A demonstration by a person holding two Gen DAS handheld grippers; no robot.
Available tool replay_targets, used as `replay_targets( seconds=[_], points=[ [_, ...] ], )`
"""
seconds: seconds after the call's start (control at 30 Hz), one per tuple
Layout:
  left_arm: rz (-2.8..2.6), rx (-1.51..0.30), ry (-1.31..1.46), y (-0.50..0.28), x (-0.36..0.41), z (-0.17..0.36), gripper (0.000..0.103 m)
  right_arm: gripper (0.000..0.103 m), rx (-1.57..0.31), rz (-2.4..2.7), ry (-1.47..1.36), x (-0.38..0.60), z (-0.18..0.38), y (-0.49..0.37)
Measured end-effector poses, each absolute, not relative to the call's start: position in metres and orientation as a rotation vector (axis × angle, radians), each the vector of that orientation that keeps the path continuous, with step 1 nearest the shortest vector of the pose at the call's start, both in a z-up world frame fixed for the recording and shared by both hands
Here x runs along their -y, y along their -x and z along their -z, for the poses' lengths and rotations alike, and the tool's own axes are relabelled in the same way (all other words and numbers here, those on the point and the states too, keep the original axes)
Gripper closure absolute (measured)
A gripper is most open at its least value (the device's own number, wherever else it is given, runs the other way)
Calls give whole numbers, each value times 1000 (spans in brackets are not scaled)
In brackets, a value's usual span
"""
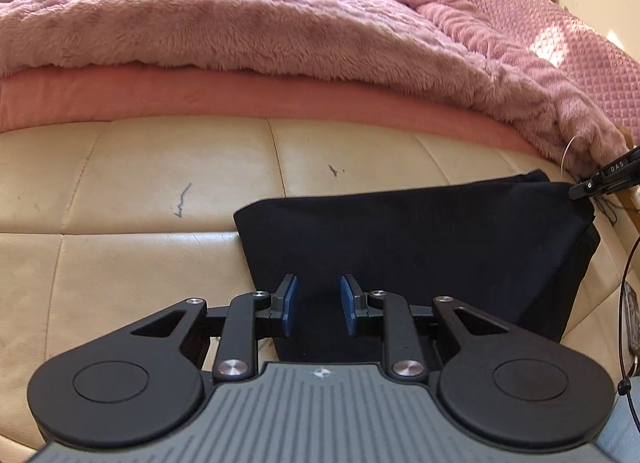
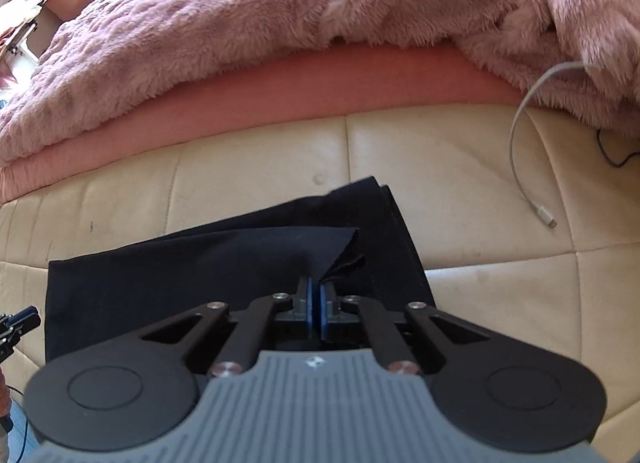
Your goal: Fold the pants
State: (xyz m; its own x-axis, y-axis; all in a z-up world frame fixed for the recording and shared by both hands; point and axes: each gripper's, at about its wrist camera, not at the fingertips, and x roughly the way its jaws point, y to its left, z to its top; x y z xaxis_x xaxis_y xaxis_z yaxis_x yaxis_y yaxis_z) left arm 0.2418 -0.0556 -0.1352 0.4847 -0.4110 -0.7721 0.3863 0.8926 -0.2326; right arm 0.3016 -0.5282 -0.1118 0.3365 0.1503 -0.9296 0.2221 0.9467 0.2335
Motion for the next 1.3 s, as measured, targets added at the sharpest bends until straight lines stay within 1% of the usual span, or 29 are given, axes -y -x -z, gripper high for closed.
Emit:
replay_targets(
  seconds=[0.07,0.1,0.17,0.23,0.27,0.33,0.4,0.47,0.57,0.67,0.73,0.8,0.87,0.97,1.1,1.13,1.17,1.2,1.3],
  points=[
    [480,-951,29,-244,56,137,76,103,-1212,32,-348,527,107,-301],
    [478,-949,31,-244,56,136,76,103,-1181,8,-355,523,94,-298],
    [476,-940,34,-245,55,133,76,103,-1065,-79,-372,516,62,-293],
    [483,-939,36,-245,55,133,76,103,-975,-110,-309,510,40,-288],
    [483,-947,31,-246,57,134,76,103,-1002,-69,-244,508,47,-291],
    [475,-965,11,-248,62,142,76,103,-1126,23,-164,510,89,-302],
    [474,-968,10,-246,64,146,76,103,-1154,39,-144,512,119,-303],
    [473,-969,7,-244,65,145,76,103,-1153,62,-125,511,132,-301],
    [476,-961,0,-242,65,142,76,103,-1126,69,-103,505,130,-296],
    [472,-945,21,-243,63,137,76,103,-1035,34,-93,496,94,-289],
    [477,-940,21,-243,64,136,76,103,-983,32,-30,489,79,-289],
    [477,-945,7,-244,69,138,76,103,-1067,66,28,492,100,-301],
    [474,-939,11,-244,70,137,77,103,-1114,83,45,494,120,-305],
    [472,-926,4,-244,69,132,77,103,-1099,112,20,498,128,-299],
    [448,-903,10,-257,68,129,77,103,-1096,126,106,488,135,-293],
    [445,-898,20,-262,68,128,79,102,-1093,136,120,487,136,-290],
    [441,-892,19,-266,68,127,80,91,-1088,153,128,489,135,-290],
    [434,-884,14,-270,67,127,82,88,-1076,180,139,492,133,-290],
    [443,-887,9,-283,65,128,84,89,-1008,193,133,491,112,-277]
  ],
)
